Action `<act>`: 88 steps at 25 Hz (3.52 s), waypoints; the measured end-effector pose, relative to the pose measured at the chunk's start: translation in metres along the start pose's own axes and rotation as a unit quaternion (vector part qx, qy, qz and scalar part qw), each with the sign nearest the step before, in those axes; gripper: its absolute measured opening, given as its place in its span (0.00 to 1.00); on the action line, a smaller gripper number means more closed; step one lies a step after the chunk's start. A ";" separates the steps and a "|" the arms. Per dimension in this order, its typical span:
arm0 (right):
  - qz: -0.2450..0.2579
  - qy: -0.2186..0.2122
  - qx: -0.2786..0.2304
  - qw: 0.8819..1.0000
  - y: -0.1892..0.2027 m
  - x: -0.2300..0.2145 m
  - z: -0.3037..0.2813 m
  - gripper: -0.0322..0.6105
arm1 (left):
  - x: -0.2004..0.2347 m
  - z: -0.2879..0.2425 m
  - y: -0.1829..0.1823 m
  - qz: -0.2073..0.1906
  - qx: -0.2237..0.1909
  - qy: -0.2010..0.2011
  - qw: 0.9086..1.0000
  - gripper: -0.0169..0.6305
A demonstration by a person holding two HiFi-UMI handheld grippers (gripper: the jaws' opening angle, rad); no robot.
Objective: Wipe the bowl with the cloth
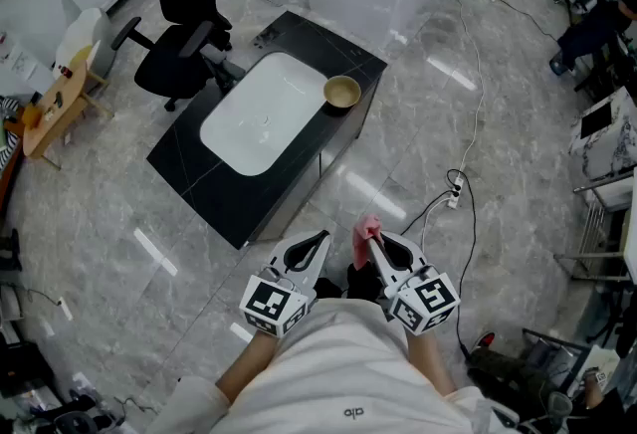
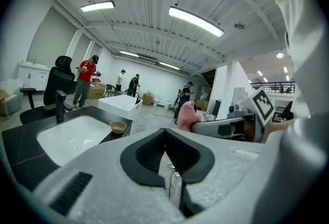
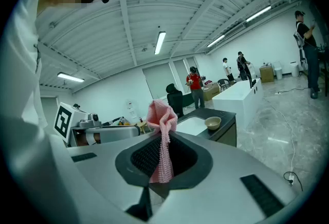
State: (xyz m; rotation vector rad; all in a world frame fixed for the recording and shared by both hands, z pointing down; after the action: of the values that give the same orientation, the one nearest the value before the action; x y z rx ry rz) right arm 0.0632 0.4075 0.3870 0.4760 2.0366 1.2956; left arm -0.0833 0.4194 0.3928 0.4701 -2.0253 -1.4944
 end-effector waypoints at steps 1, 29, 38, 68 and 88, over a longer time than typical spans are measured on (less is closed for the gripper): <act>0.001 0.001 0.000 1.000 0.000 0.002 -0.001 0.09 | 0.002 0.000 0.000 -0.001 0.002 -0.001 1.000 0.05; -0.054 -0.024 -0.014 0.998 -0.048 -0.106 -0.028 0.09 | 0.010 -0.123 -0.032 -0.002 0.041 -0.001 0.999 0.05; -0.033 -0.056 -0.017 0.998 -0.110 -0.190 -0.053 0.09 | 0.007 -0.213 -0.066 -0.019 0.040 -0.043 0.998 0.05; 0.001 0.040 0.001 0.999 -0.190 -0.260 -0.246 0.09 | 0.252 -0.295 -0.116 -0.021 0.052 -0.064 0.996 0.05; -0.035 0.093 0.066 0.993 -0.164 -0.281 -0.260 0.09 | 0.327 -0.333 -0.026 0.141 0.175 -0.047 0.973 0.11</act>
State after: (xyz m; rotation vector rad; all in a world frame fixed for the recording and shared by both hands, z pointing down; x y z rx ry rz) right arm 0.0883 -0.0080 0.4094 0.3487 2.2835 1.2074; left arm -0.1280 -0.0297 0.5157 0.2346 -2.3290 -1.0108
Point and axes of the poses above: the fingertips, and each gripper's own axes: z backward along the fingers, x to its left, y out of its underside, the point moved 5 cm from there along z, backward along the fingers, and after that the axes turned 2 degrees about -z, right-handed, at the moved point
